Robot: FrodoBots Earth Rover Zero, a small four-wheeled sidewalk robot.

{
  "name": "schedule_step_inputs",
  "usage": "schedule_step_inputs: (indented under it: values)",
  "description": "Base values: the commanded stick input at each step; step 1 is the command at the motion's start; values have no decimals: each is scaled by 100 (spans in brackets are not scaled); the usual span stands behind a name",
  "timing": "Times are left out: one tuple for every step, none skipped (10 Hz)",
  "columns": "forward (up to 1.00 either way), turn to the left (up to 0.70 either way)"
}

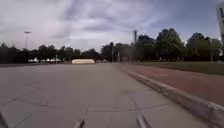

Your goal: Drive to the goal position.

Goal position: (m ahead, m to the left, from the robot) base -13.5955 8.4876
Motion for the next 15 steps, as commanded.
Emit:
schedule_step_inputs:
  values:
    - [-100, -27]
    - [-100, -27]
    - [-100, -27]
    - [-100, -27]
    - [-100, -27]
    - [-100, -6]
    - [-100, 0]
    - [-100, 0]
    - [-100, 0]
    - [-100, 0]
    - [-100, 0]
    - [-100, 0]
    - [0, 0]
    - [0, 0]
    - [0, 0]
